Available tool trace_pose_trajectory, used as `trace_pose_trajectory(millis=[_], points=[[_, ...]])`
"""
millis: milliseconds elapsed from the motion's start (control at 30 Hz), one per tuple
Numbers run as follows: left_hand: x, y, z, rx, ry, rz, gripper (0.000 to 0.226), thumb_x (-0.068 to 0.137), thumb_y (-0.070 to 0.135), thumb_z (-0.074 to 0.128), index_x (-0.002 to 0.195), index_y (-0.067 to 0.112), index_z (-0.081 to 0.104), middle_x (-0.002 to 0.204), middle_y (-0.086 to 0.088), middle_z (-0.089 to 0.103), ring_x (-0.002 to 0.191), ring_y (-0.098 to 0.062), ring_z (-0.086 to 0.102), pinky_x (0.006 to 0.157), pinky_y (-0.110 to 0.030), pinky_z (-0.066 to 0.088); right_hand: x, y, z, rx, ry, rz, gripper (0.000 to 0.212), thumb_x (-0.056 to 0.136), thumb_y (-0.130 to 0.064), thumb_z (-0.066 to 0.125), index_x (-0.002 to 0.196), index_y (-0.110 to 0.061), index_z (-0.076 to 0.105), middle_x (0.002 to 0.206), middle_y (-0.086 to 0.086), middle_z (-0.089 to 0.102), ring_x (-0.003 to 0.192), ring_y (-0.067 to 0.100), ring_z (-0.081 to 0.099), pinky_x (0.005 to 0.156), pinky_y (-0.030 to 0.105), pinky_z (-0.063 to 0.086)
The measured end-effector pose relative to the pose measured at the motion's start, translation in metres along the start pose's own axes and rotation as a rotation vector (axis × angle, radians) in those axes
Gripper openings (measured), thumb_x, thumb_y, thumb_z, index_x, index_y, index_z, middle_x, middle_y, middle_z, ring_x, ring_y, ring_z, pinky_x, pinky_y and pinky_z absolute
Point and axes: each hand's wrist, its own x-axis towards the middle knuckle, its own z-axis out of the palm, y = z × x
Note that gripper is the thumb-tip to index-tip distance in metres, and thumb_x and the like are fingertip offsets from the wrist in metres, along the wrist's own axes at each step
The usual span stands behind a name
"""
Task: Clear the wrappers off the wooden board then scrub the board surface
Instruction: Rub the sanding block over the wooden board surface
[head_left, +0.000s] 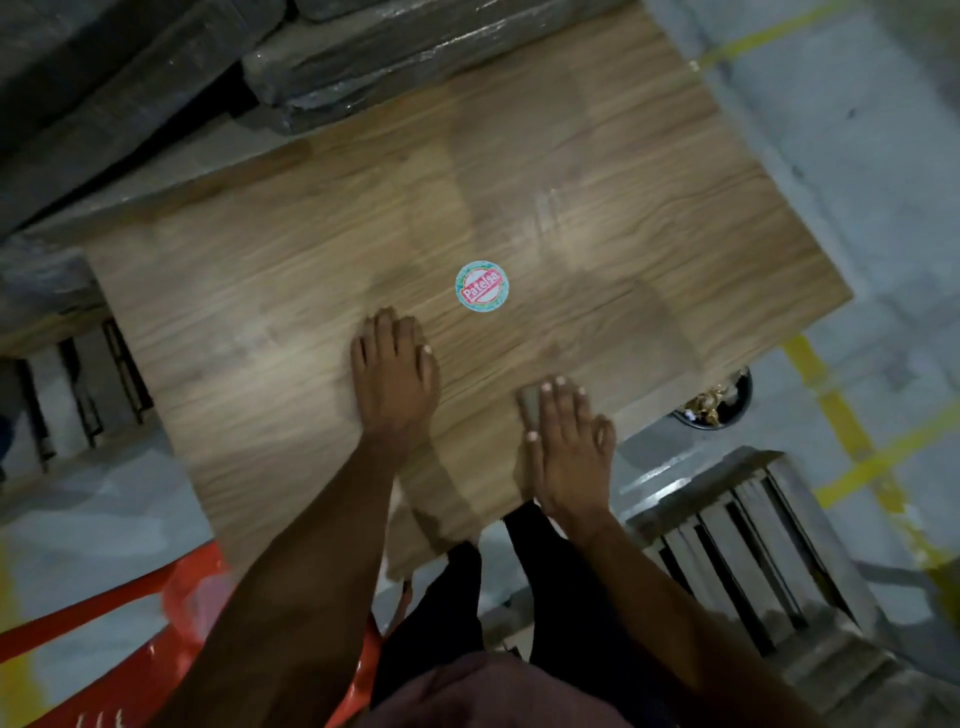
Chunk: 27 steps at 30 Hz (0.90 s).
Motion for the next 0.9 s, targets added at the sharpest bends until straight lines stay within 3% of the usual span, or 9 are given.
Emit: trace_pose_trajectory(millis=[67,167,233,300,467,533,700,800,900], points=[[-0.036,0.015,0.009,-0.019,-0.05,-0.073,0.056,0.1,0.037,0.044,0.15,0.012,0.044,0.161,-0.017,0.036,0.15,-0.037,0.031,0.122,-0.052,0.024,-0.012,0.004,0.002,0.055,-0.005,0.178,0.065,0.106,-0.042,0.028,0.165,-0.024,0.011,0.174,-0.001,0.003,0.16,0.024,0.006,0.121,0.055,0.016],[-0.085,0.037,0.017,-0.029,-0.11,-0.092,0.062,0.102,0.04,0.036,0.156,0.009,0.037,0.165,-0.019,0.028,0.154,-0.037,0.023,0.125,-0.054,0.017,-0.035,0.003,0.006,0.02,-0.062,-0.054,0.065,0.107,-0.041,0.025,0.166,-0.023,0.003,0.173,-0.001,-0.007,0.16,0.024,-0.003,0.122,0.055,0.011],[-0.114,0.044,0.021,-0.001,-0.15,-0.07,0.063,0.102,0.04,0.035,0.158,0.009,0.035,0.166,-0.02,0.026,0.155,-0.037,0.021,0.125,-0.054,0.016,-0.044,0.012,0.003,-0.007,-0.108,-0.237,0.064,0.107,-0.041,0.024,0.166,-0.022,0.007,0.174,-0.001,-0.003,0.16,0.024,0.0,0.122,0.059,0.019],[-0.134,0.045,0.023,0.004,-0.148,-0.061,0.064,0.102,0.04,0.038,0.158,0.01,0.035,0.166,-0.019,0.025,0.155,-0.037,0.022,0.124,-0.055,0.018,-0.041,0.027,-0.002,-0.038,-0.107,-0.26,0.063,0.107,-0.041,0.025,0.165,-0.022,0.012,0.174,-0.001,0.003,0.16,0.024,0.008,0.119,0.059,0.026],[-0.146,0.052,0.02,0.008,-0.15,-0.103,0.063,0.101,0.039,0.035,0.157,0.011,0.036,0.165,-0.019,0.028,0.153,-0.038,0.027,0.121,-0.056,0.023,-0.006,0.052,-0.021,0.14,-0.082,0.186,0.066,0.105,-0.045,0.021,0.165,-0.021,0.01,0.173,0.0,0.002,0.16,0.027,0.005,0.12,0.062,0.015],[-0.143,0.059,0.018,0.012,-0.172,-0.128,0.064,0.101,0.037,0.03,0.157,0.007,0.035,0.165,-0.023,0.026,0.152,-0.042,0.026,0.12,-0.059,0.023,0.006,0.058,-0.031,0.187,-0.169,0.217,0.068,0.103,-0.046,0.013,0.165,-0.02,0.003,0.173,0.002,-0.006,0.16,0.028,-0.003,0.122,0.063,0.008],[-0.142,0.078,0.012,-0.02,-0.214,-0.143,0.064,0.095,0.029,0.03,0.156,0.011,0.034,0.164,-0.026,0.025,0.149,-0.052,0.025,0.117,-0.066,0.025,-0.004,0.082,-0.032,0.017,-0.283,-0.309,0.069,0.103,-0.047,0.008,0.165,-0.019,-0.003,0.172,0.004,-0.015,0.159,0.032,-0.009,0.124,0.06,0.004],[-0.143,0.094,0.016,0.036,-0.228,-0.151,0.063,0.095,0.024,0.046,0.155,0.008,0.038,0.161,-0.029,0.029,0.146,-0.054,0.029,0.113,-0.067,0.034,0.003,0.098,-0.032,0.058,-0.245,-0.185,0.067,0.105,-0.047,0.009,0.165,-0.021,-0.005,0.17,0.001,-0.018,0.159,0.029,-0.01,0.125,0.058,0.001],[-0.137,0.103,0.018,0.095,-0.325,-0.215,0.093,0.078,0.035,0.08,0.156,0.01,0.034,0.161,-0.027,0.027,0.148,-0.05,0.026,0.116,-0.062,0.032,0.022,0.111,-0.038,0.096,-0.196,0.005,0.069,0.105,-0.048,0.012,0.165,-0.019,-0.004,0.172,0.004,-0.015,0.159,0.03,-0.009,0.124,0.061,0.005]])
